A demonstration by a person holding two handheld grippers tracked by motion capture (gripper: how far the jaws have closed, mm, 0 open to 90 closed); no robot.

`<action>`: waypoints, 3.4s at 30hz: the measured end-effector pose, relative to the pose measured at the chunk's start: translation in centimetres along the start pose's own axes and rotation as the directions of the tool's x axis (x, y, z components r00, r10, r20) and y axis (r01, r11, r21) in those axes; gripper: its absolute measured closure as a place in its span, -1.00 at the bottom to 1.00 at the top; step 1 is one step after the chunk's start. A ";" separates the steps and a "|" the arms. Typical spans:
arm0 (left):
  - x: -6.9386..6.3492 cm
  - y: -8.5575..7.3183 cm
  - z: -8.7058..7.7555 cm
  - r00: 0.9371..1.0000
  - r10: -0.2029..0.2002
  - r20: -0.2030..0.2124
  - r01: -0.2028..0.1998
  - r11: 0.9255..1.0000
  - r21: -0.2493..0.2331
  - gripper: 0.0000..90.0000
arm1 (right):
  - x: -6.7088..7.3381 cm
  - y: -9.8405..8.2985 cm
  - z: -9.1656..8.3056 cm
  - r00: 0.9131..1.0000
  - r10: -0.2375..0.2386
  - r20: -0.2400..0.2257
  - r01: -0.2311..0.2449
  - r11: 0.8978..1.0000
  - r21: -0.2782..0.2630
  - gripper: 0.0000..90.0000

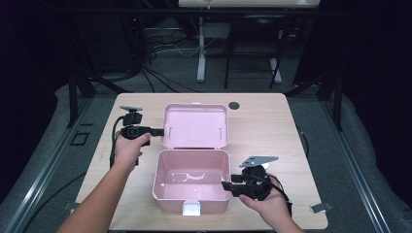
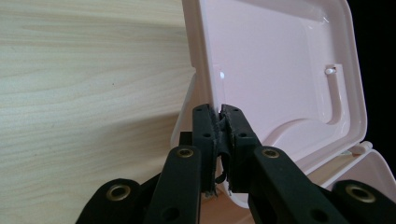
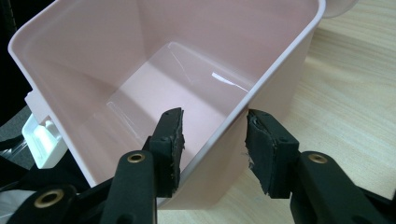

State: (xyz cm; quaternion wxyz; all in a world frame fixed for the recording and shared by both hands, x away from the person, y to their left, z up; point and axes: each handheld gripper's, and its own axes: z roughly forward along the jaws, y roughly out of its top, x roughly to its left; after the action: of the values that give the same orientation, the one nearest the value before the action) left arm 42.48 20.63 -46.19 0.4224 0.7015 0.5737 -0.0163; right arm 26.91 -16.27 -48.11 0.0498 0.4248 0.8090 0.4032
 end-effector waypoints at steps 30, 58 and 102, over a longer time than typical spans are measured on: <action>1.5 -0.6 0.1 1.000 -0.008 -0.004 0.008 0.999 0.034 0.89 | 0.3 -0.3 0.0 1.000 0.006 0.002 -0.006 1.000 -0.011 0.24; -1.6 -3.1 -5.2 0.978 0.204 -0.053 -0.202 0.979 0.030 0.25 | 0.7 4.6 -3.1 0.994 -0.085 0.063 0.081 0.994 0.069 0.17; -2.6 -4.8 -5.9 0.937 0.340 -0.081 -0.328 0.935 0.133 -0.01 | -7.9 7.5 -0.7 0.952 -0.142 0.270 0.007 0.894 0.447 -0.13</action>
State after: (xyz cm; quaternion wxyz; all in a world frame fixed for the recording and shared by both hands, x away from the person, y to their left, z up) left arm 34.89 22.07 -43.84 0.3471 0.8123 0.4651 0.0583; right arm 36.45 -20.07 -44.48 0.0880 0.4488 0.8783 0.1391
